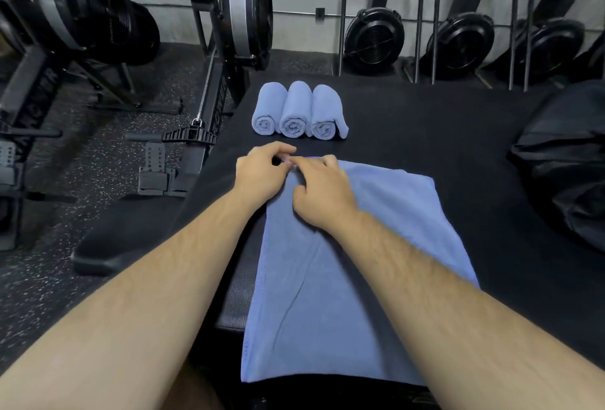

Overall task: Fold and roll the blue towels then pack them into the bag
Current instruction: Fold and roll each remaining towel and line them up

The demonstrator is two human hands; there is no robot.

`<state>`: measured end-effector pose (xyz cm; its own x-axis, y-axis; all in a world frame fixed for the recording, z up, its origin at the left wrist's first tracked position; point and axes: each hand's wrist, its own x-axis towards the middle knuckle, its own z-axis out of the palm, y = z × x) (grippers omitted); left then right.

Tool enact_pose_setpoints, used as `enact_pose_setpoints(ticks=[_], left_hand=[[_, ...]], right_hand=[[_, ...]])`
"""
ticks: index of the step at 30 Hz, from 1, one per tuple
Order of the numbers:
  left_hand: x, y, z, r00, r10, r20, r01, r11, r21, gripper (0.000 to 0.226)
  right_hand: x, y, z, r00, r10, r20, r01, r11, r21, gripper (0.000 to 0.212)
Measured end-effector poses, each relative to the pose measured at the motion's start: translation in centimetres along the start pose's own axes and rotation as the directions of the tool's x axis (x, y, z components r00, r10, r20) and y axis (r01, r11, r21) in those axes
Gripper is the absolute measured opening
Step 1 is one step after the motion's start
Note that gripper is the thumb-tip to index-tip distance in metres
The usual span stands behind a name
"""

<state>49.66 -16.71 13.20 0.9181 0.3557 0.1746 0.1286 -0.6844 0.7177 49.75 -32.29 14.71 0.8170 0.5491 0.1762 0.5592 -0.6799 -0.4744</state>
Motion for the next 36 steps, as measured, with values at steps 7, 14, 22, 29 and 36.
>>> enact_pose_setpoints(ticks=[7,14,22,29,36], left_hand=[[-0.7,-0.1,-0.2,0.995,0.039,-0.090,-0.067,0.942,-0.328,0.023],[-2.4,0.9,-0.9,0.988,-0.086,-0.126,0.017,0.882,-0.471,0.016],[-3.6,1.2,-0.9,0.976,-0.183,-0.117,0.079,0.800,-0.595,0.019],[-3.7,1.3,-1.0,0.981,-0.141,-0.135,0.030,0.794,-0.607,0.018],[-4.2,1.5,-1.4,0.992,-0.108,-0.061,0.036,0.722,-0.691,0.015]], right_hand=[[0.6,1.3,1.4,0.989,0.049,-0.139,-0.046,0.999,0.020,0.020],[-0.4,1.3,0.9,0.953,0.068,-0.294,0.043,0.934,0.354,0.013],[-0.6,1.4,1.0,0.938,0.026,-0.345,0.114,0.918,0.380,0.024],[-0.1,1.4,1.2,0.935,0.000,-0.355,0.123,0.938,0.325,0.016],[0.0,1.8,1.4,0.940,0.020,-0.342,0.104,0.935,0.340,0.009]])
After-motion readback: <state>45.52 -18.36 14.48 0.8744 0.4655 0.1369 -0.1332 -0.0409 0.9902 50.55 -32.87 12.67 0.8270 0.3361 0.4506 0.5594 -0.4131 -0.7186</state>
